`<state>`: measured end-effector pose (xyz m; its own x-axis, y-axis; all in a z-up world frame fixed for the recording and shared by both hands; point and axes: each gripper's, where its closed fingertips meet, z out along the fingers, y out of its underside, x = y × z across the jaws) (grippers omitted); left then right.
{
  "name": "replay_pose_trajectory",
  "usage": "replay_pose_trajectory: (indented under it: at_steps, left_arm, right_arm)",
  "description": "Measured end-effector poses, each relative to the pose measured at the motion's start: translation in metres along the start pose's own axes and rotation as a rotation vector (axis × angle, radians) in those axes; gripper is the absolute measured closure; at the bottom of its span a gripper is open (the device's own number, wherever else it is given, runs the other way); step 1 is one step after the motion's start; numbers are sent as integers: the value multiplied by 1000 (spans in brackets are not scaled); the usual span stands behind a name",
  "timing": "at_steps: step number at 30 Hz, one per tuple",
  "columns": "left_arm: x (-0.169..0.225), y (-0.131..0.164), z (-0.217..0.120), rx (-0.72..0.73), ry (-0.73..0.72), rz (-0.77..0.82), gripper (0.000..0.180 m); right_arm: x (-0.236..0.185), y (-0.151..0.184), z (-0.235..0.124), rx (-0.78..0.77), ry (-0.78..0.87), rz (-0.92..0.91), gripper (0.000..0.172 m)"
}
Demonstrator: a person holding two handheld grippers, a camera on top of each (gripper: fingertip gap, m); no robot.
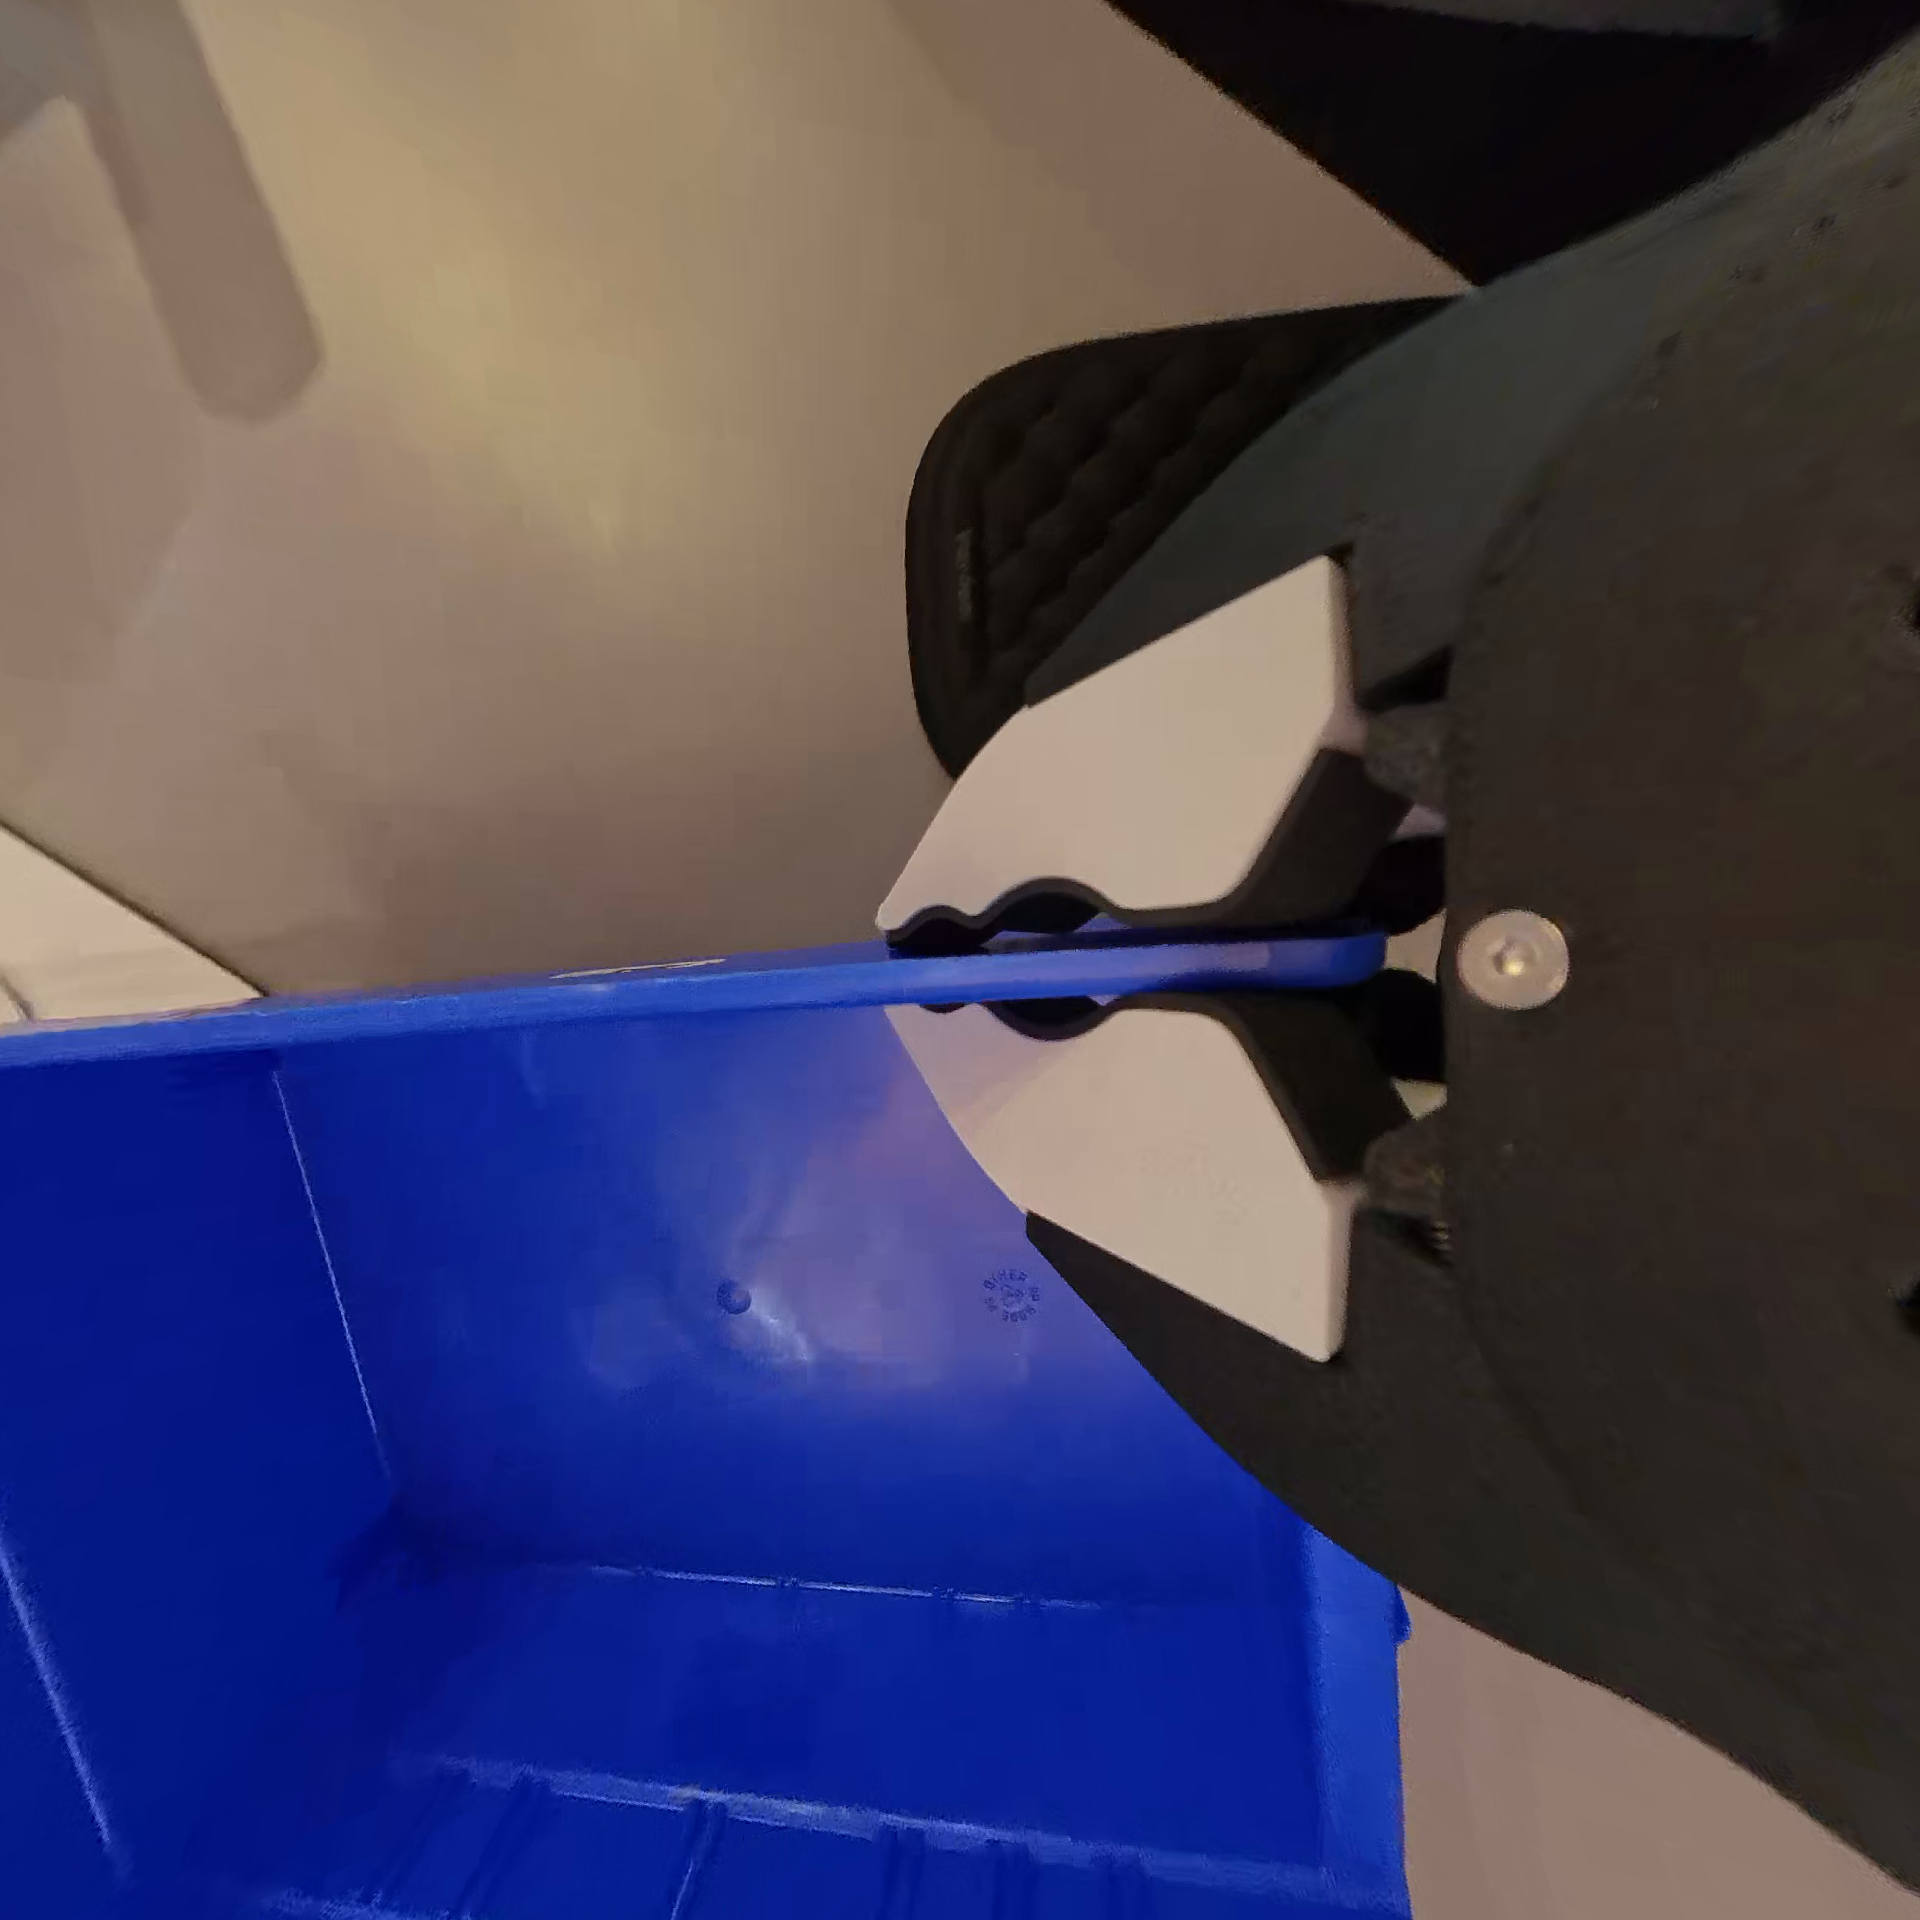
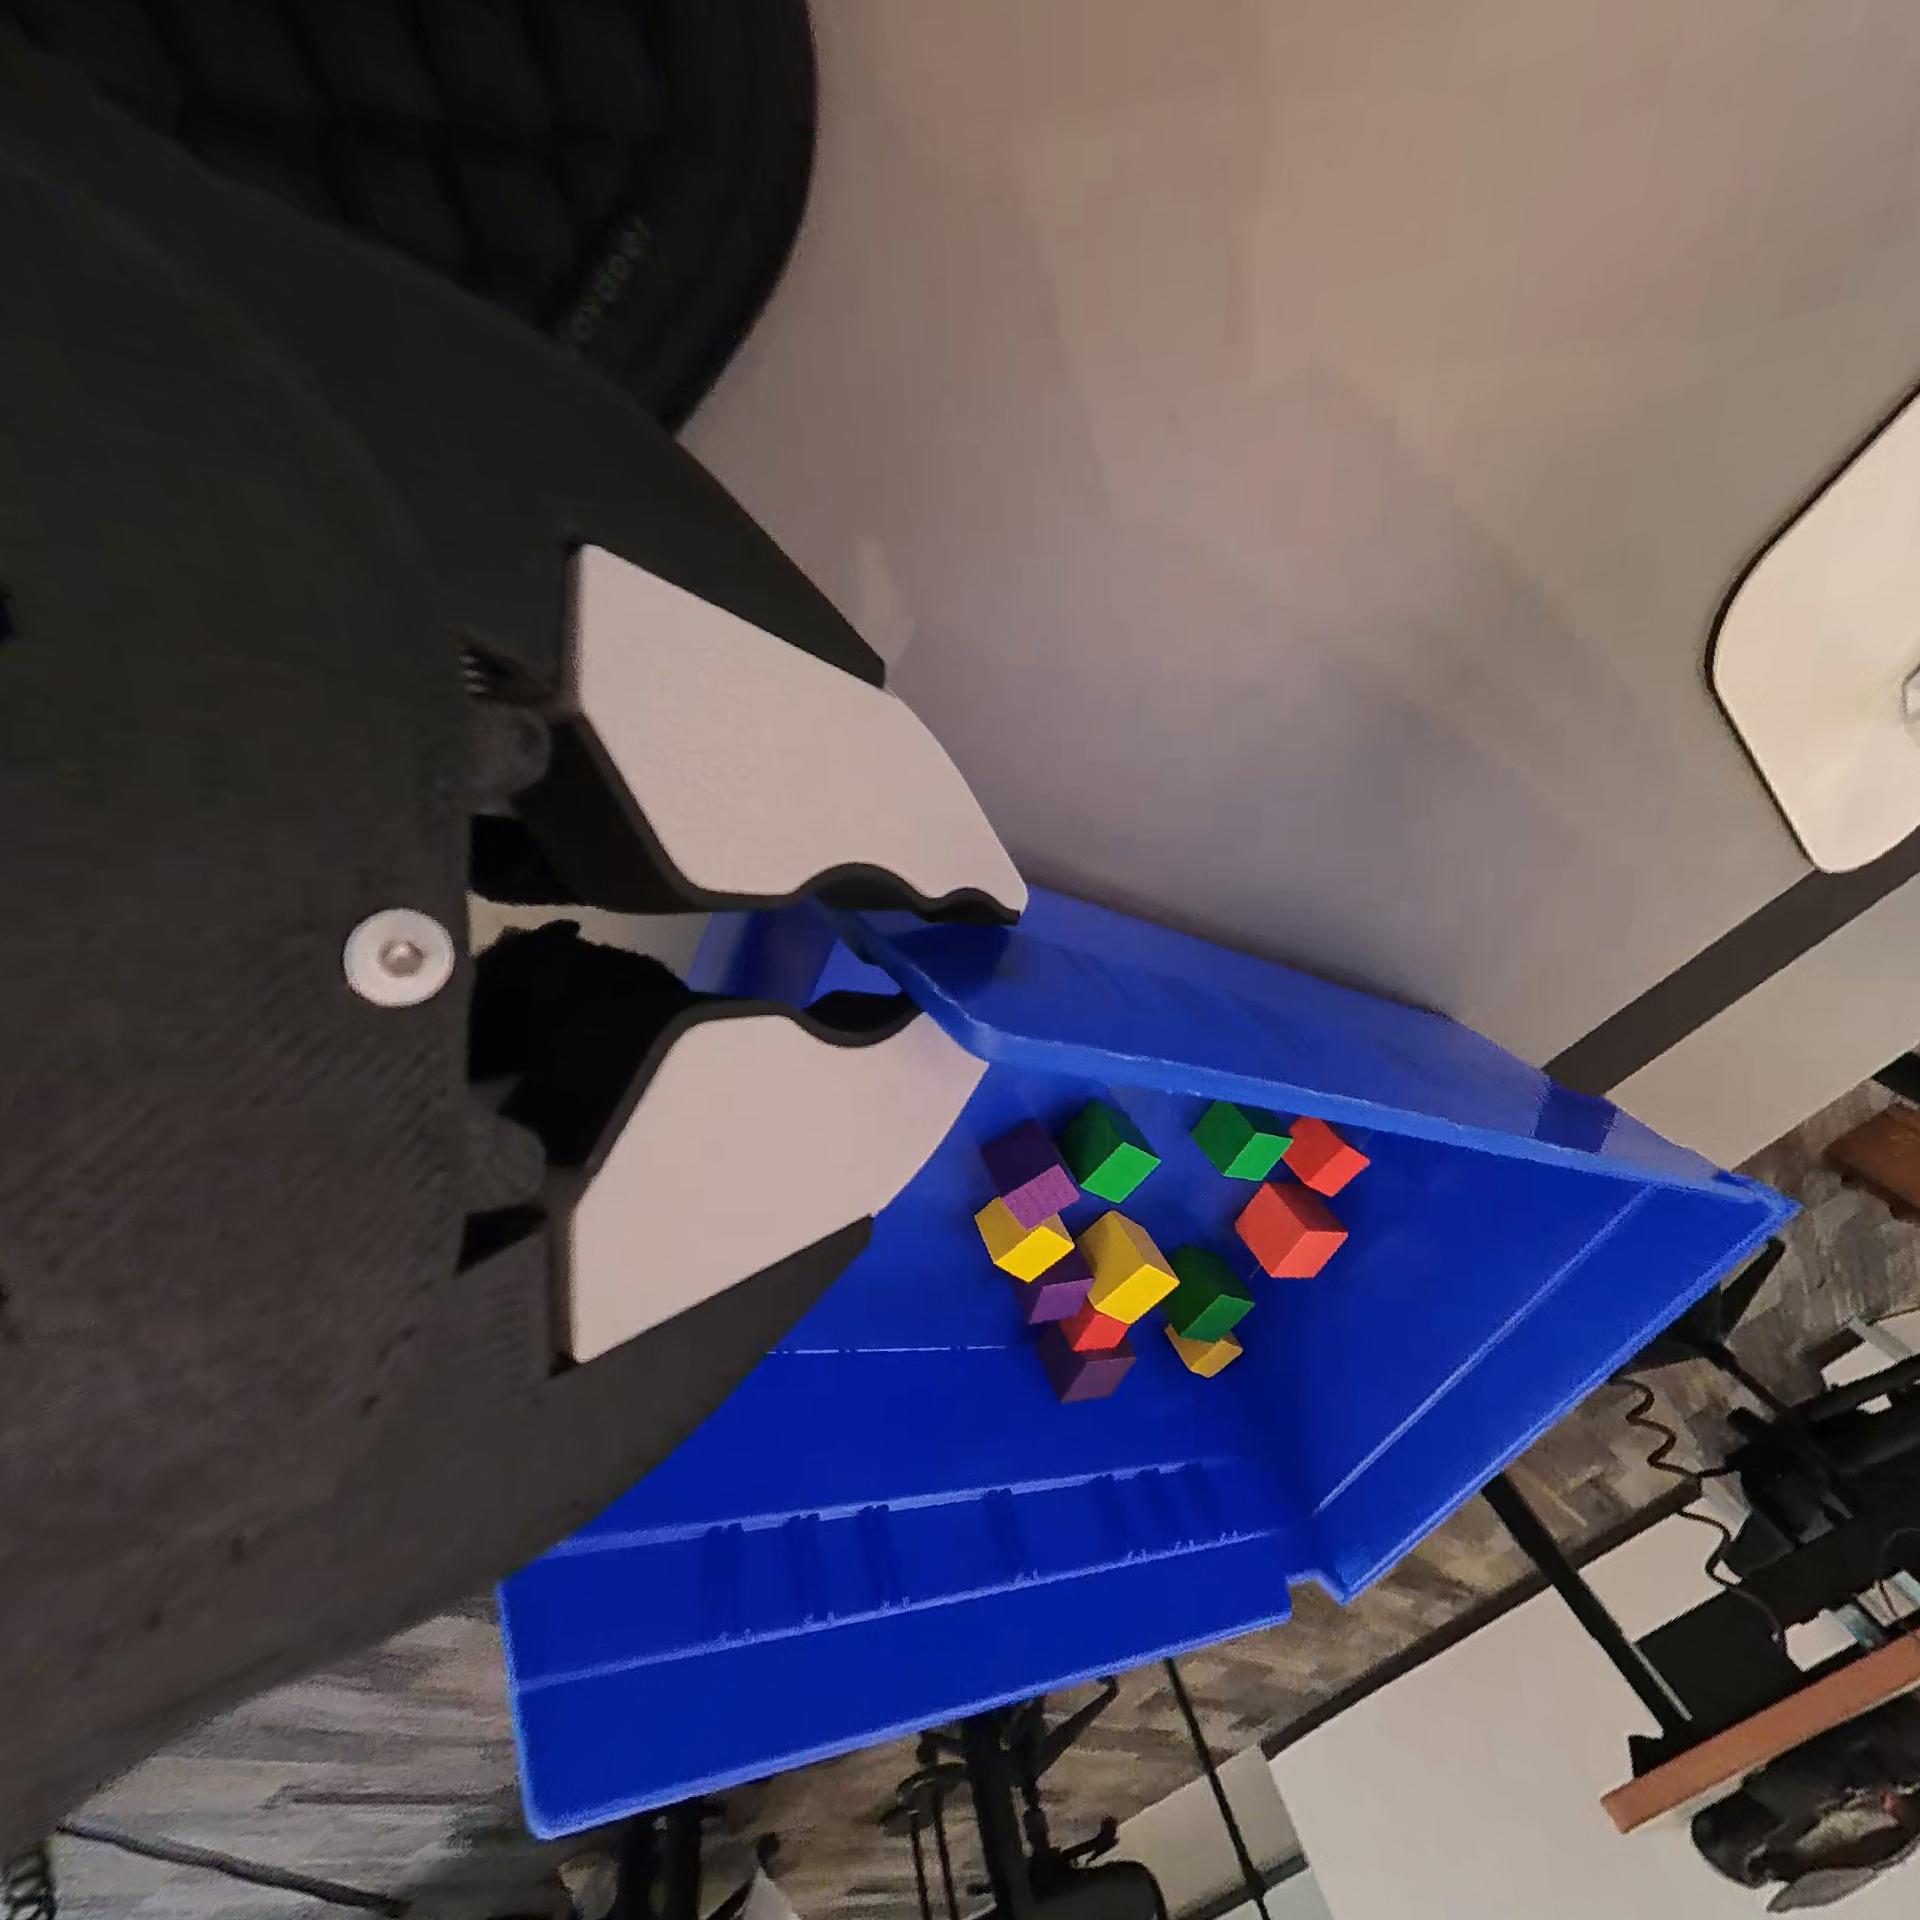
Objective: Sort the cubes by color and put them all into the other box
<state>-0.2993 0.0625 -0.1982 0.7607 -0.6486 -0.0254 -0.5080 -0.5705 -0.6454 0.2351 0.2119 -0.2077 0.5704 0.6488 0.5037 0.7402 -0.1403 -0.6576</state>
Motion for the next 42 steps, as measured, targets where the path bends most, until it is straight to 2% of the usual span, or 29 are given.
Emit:
replay_pose_trajectory:
  at_steps: [1,11,13,25,36,42]
  left_arm:
    - [6,0,-1,3,20,12,175]
    - [65,5,-11,-23,242,236,175]
    - [68,8,-11,-55,228,266,176]
    - [114,14,-25,-39,362,318,175]
    - [165,9,-11,-71,516,451,175]
    - [176,4,3,-77,552,503,175]
  right_arm:
    - [-1,1,-3,5,-13,-16,161]
    - [-16,4,-24,78,-136,-96,161]
    - [-21,3,-27,98,-167,-112,161]
    - [-52,-9,-43,167,-310,-211,161]
    - [-63,-15,-70,161,-397,-279,161]
    - [-68,-19,-82,156,-433,-317,161]
